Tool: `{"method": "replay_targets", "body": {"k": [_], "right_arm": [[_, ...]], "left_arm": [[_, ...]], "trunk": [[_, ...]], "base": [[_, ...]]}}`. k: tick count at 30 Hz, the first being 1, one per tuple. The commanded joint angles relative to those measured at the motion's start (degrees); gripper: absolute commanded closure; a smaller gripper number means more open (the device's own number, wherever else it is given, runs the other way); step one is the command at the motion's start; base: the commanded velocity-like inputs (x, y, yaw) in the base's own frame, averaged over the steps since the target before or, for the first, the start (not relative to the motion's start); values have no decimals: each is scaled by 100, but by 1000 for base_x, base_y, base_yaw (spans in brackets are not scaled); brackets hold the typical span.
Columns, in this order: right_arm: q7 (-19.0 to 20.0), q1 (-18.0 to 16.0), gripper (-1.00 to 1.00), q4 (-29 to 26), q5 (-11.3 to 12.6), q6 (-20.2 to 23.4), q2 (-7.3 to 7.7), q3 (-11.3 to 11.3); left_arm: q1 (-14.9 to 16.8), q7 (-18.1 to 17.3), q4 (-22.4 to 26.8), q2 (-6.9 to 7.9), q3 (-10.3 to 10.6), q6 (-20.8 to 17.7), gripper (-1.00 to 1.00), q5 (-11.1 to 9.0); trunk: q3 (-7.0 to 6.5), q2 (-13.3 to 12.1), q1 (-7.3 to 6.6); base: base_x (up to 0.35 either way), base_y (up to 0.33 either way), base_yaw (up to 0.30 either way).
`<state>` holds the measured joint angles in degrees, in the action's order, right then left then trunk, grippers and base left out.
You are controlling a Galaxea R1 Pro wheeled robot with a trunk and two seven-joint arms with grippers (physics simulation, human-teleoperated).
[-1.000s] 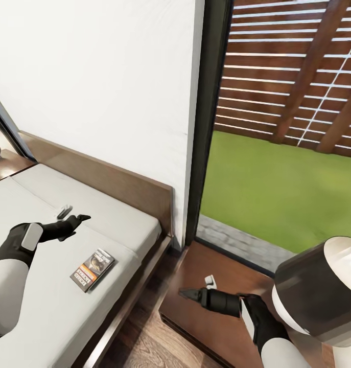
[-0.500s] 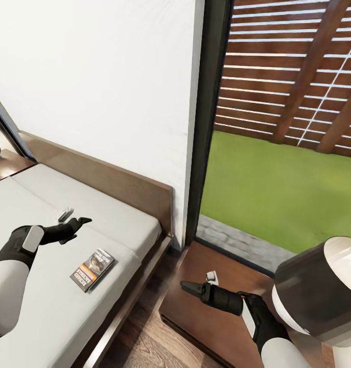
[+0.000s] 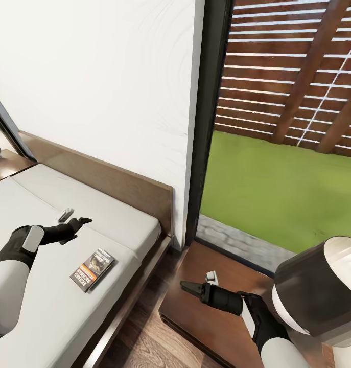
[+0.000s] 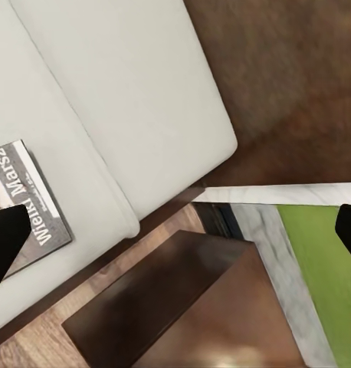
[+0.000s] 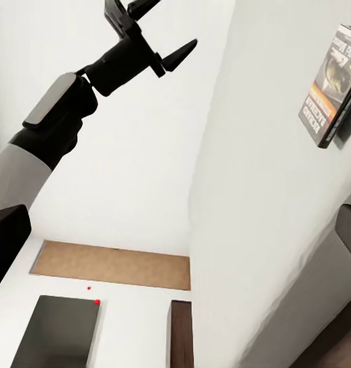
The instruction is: In the bedroom, move the book from the bed onto either nightstand, and place the two sandals side by side next to the bed.
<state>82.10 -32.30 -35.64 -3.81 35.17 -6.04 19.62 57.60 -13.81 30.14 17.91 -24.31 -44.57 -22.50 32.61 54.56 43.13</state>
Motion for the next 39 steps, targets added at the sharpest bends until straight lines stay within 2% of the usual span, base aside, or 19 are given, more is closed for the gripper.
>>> {"method": "replay_targets", "body": {"k": [1, 8, 39], "right_arm": [[34, -4, -100, -5, -40, 60, -9, 25], [34, -4, -100, -5, -40, 61, -7, -6], [34, -4, -100, -5, -40, 60, -6, -29]], "left_arm": [[5, -25, 1, -3, -31, -34, -100, 19], [5, -25, -2, -6, -30, -34, -100, 18], [5, -25, -41, -42, -36, -34, -100, 18]], "trunk": [[5, 4, 1], [27, 4, 1], [306, 4, 1]], "base": [[0, 0, 0], [0, 0, 0], [0, 0, 0]]}}
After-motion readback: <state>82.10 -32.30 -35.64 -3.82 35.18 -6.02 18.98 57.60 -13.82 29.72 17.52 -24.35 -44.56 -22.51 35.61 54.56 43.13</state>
